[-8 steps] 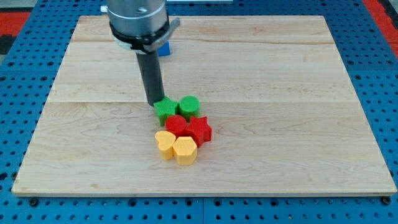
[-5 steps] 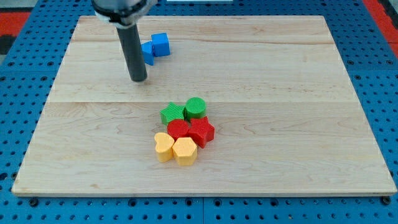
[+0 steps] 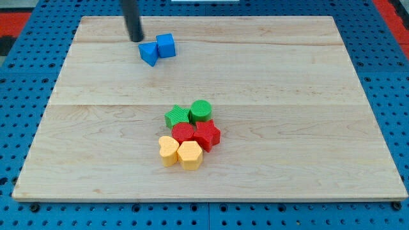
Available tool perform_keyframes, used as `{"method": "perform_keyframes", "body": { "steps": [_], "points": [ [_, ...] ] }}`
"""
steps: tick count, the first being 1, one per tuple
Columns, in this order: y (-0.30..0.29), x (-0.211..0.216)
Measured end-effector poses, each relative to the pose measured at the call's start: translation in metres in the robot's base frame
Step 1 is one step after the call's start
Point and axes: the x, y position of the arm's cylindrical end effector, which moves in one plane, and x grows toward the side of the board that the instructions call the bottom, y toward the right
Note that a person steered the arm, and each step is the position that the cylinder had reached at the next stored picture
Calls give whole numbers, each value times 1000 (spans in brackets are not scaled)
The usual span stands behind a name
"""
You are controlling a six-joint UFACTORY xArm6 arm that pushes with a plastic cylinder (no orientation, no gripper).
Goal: Place blue triangle left side of green star
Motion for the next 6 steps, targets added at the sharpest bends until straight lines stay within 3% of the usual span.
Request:
{"method": "perform_keyframes", "body": {
  "steps": [3,4,5,6],
  "points": [
    [17,91],
    [-39,92],
    [-41,101],
    [-37,138]
  ]
}}
